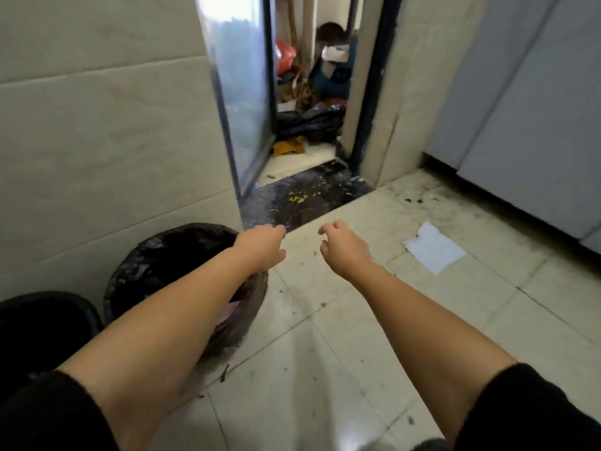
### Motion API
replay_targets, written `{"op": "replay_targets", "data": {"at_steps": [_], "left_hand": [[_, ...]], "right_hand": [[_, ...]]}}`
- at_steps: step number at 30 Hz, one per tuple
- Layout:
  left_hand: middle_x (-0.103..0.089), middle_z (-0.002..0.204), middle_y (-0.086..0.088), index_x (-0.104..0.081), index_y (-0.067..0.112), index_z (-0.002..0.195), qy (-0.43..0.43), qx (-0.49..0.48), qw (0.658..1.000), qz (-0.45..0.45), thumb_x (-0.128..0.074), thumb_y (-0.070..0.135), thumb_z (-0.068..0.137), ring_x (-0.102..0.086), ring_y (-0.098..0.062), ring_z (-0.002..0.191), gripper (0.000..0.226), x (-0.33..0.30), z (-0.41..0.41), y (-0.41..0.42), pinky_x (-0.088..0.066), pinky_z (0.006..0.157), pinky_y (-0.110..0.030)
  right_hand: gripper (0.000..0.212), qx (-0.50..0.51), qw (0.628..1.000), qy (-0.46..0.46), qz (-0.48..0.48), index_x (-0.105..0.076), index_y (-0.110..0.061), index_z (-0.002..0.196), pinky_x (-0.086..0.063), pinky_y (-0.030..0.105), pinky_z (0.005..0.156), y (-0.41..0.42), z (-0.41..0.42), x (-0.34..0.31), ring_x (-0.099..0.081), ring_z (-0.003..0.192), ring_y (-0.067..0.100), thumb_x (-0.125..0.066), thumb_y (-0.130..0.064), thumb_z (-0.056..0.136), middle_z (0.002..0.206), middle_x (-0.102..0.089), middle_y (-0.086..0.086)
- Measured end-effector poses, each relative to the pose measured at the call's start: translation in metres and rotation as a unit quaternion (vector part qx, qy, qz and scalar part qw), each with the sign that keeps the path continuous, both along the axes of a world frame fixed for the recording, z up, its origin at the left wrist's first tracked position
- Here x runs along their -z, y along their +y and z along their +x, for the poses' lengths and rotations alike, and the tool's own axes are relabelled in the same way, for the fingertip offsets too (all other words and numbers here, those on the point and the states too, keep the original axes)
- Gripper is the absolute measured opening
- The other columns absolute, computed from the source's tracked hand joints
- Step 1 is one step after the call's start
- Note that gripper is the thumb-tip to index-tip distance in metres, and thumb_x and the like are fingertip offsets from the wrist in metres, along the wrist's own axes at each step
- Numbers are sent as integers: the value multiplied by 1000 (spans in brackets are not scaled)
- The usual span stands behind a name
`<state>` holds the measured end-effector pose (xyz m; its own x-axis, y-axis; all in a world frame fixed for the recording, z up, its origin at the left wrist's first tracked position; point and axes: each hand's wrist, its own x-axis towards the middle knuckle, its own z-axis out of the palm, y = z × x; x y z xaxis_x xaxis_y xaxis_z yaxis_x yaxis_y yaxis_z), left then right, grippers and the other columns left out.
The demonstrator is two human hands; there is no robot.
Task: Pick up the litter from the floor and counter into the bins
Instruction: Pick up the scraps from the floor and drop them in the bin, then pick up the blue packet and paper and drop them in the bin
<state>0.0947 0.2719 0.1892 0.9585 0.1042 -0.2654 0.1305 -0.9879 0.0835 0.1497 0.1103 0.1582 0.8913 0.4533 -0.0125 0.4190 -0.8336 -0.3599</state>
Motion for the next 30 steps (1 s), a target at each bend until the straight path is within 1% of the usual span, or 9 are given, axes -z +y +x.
{"op": "replay_targets", "data": {"at_steps": [2,4,10,15,18,22,24,27,30], "left_hand": [[-56,127,-11,-46,15,128,-19,35,999,-13,-50,31,94,-56,-31,112,38,-6,12,-60,-50,90,-44],[-56,129,-9,-46,17,131,-25,71,997,-32,-51,31,94,-57,-29,114,40,-6,23,-128,-51,94,-42],[-51,135,-11,-43,16,134,37,222,974,-28,-49,33,94,-52,-31,121,44,-1,32,-325,-46,96,-42],[-51,135,-12,-42,14,136,47,346,937,-20,-48,31,95,-52,-31,119,45,10,40,-446,-46,93,-41],[-50,137,-11,-42,15,136,69,405,911,-17,-48,31,94,-51,-30,121,44,49,50,-501,-46,96,-41],[-50,137,-12,-42,13,136,152,484,861,23,-47,28,95,-51,-30,122,44,133,57,-568,-45,98,-41],[-47,138,-13,-40,12,138,181,533,826,38,-46,26,96,-50,-31,123,45,173,57,-601,-44,100,-41],[-40,140,-15,-33,13,142,195,605,770,64,-44,19,95,-44,-33,127,49,222,49,-626,-41,102,-43],[-36,141,-16,-28,16,143,186,648,731,108,-43,13,93,-40,-33,127,52,257,54,-633,-41,100,-44]], "right_hand": [[34,50,999,10,1,-50,-15,129,-46,36,76,-73,0,0,-57,108,33,-42,-15,96,133,-48,10],[34,109,994,22,-5,-50,-15,130,-48,39,79,-149,-4,-1,-57,108,34,-41,-14,96,134,-47,10],[37,286,955,74,-24,-49,-15,131,-49,37,85,-353,-61,12,-57,112,32,-40,-15,95,135,-46,10],[37,402,906,130,-28,-48,-15,132,-49,36,87,-462,-107,46,-57,111,32,-40,-14,96,135,-46,10],[37,462,873,151,-34,-48,-15,131,-49,36,87,-503,-121,78,-57,112,32,-40,-13,95,134,-46,10],[41,544,819,172,-61,-44,-16,135,-49,40,87,-565,-138,126,-49,121,31,-43,-12,94,139,-41,12],[51,604,775,175,-63,-33,-21,142,-47,42,91,-596,-148,152,-36,130,31,-47,-15,93,150,-28,12],[72,662,711,227,-70,-9,-34,150,-40,51,105,-619,-161,192,-12,145,33,-51,-25,92,160,5,8],[73,676,687,262,-43,-3,-39,150,-42,52,105,-620,-161,225,-10,146,35,-48,-25,94,160,16,5]]}}
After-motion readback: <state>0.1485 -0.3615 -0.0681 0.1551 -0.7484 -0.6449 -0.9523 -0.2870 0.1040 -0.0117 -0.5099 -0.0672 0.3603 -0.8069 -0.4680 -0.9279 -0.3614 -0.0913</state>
